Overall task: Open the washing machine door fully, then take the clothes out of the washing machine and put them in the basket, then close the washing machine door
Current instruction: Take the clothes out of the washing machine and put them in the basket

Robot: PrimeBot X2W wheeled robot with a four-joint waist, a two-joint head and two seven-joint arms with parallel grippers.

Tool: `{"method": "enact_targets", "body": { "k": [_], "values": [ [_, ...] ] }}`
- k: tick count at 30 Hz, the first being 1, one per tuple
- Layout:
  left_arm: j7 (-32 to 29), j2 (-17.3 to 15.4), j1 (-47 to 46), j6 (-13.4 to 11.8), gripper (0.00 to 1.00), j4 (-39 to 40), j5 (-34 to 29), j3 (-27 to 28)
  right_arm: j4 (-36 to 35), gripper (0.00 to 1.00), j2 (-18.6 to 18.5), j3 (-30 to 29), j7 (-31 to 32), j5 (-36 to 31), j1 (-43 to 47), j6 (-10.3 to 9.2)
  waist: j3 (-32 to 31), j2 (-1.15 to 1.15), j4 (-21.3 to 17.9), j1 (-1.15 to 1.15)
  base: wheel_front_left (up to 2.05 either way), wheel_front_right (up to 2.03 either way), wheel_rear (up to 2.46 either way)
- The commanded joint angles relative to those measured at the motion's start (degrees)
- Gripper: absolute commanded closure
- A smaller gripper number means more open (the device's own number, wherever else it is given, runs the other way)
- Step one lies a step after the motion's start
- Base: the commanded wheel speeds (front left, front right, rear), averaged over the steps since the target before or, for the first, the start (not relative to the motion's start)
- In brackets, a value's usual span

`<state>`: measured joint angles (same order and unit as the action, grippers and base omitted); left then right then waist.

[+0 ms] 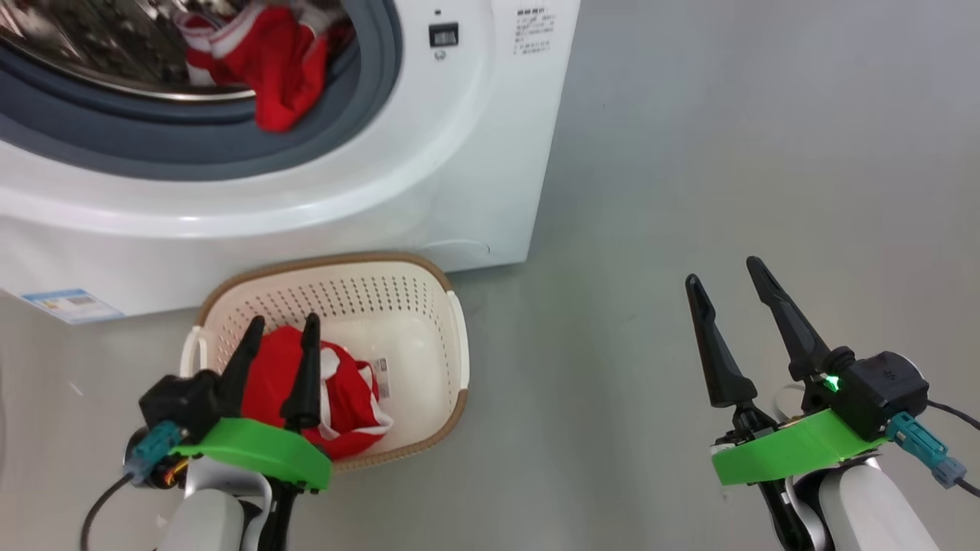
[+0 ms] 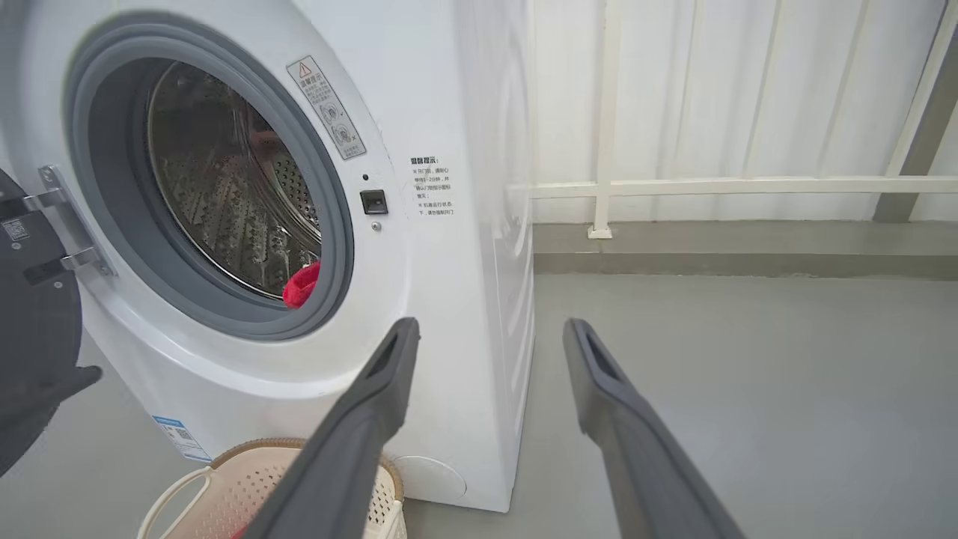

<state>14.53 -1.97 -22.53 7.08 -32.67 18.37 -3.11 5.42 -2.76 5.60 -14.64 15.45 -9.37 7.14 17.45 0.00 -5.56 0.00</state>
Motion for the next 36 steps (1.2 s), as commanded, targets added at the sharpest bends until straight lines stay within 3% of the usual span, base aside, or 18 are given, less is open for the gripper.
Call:
{"method": "enact_targets", "body": {
  "k": [1, 14, 22, 31, 36],
  "values": [
    [0.5, -1.0, 1.7, 0.1, 0.0, 3.9, 0.9, 1.9, -0.9, 0.0, -0.1, 0.8, -0.4, -1.1, 0.7, 0.35, -3.9, 0.0, 0.8, 0.0, 0.0, 0.0, 0.0],
    [0.5, -1.0, 11.5, -1.7, 0.0, 13.9, -0.3, 0.7, 2.0, 0.0, -0.1, -1.3, -0.4, -6.2, 3.5, 0.35, -10.5, 0.0, 1.2, 0.0, 0.0, 0.0, 0.0],
    [0.5, -0.9, 18.2, -5.3, 0.0, 27.3, -1.2, 3.5, 2.5, 0.0, -0.1, -3.2, -0.4, -5.2, 6.4, 0.35, -14.1, 0.0, 1.5, 0.0, 0.0, 0.0, 0.0],
    [-0.9, -1.9, 24.2, -5.2, 0.0, 28.3, -2.2, 3.0, 1.8, 0.0, -0.1, -5.1, -0.4, -5.6, 9.0, 0.35, -16.0, 0.0, 1.8, 0.0, 0.0, 0.0, 0.0],
    [-1.4, -2.4, 25.3, -7.0, 0.0, 29.8, -2.2, 4.4, 1.0, 0.0, -0.1, -6.1, -0.4, -5.9, 9.9, 0.35, -16.4, 0.0, 1.8, 0.0, 0.0, 0.0, 0.0]
  ]
}}
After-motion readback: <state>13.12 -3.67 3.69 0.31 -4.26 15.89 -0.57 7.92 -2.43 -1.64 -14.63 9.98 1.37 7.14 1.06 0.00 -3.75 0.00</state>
